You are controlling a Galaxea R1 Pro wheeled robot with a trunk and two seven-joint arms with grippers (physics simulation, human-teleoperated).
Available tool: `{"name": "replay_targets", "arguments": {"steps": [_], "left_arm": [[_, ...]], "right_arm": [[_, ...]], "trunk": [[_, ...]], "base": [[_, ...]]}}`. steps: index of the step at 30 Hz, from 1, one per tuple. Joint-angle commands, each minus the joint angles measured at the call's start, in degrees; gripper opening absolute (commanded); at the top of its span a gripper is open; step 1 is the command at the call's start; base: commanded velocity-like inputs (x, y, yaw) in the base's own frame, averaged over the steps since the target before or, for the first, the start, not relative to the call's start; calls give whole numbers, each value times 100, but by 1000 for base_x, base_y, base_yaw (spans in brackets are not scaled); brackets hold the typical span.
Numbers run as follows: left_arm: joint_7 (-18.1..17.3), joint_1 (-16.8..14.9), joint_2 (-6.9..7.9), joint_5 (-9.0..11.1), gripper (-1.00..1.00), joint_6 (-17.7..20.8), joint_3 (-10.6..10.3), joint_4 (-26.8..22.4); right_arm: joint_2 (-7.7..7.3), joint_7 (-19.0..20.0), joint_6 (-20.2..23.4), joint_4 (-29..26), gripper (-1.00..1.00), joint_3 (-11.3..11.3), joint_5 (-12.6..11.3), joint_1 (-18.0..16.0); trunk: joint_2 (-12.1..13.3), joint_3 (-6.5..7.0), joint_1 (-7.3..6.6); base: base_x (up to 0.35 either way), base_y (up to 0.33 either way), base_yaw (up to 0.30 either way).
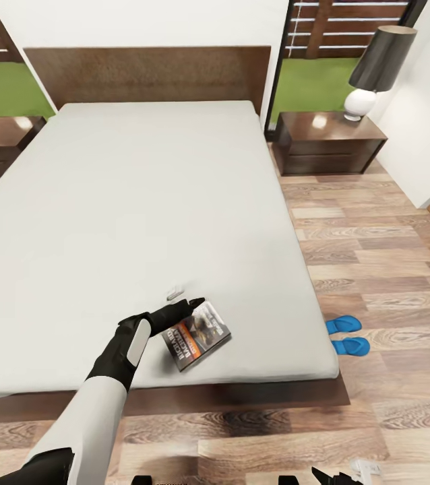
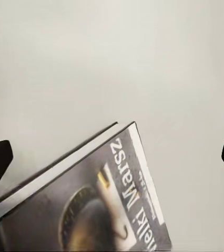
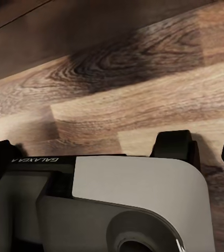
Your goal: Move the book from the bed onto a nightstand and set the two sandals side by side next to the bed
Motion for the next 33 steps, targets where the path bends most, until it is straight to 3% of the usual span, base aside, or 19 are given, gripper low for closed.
{"name": "replay_targets", "arguments": {"steps": [1, 33], "left_arm": [[-15, -5, -8, 24, 100, 45, 29, 0], [-15, -5, -8, 22, 100, 44, 29, -2]], "right_arm": [[-2, 28, -7, 7, 100, -6, -27, -2], [-2, 30, -8, 7, 100, -6, -27, -2]], "trunk": [[-2, -3, 0], [-2, -3, 0]], "base": [[0, 0, 275], [-47, 0, 16]]}}
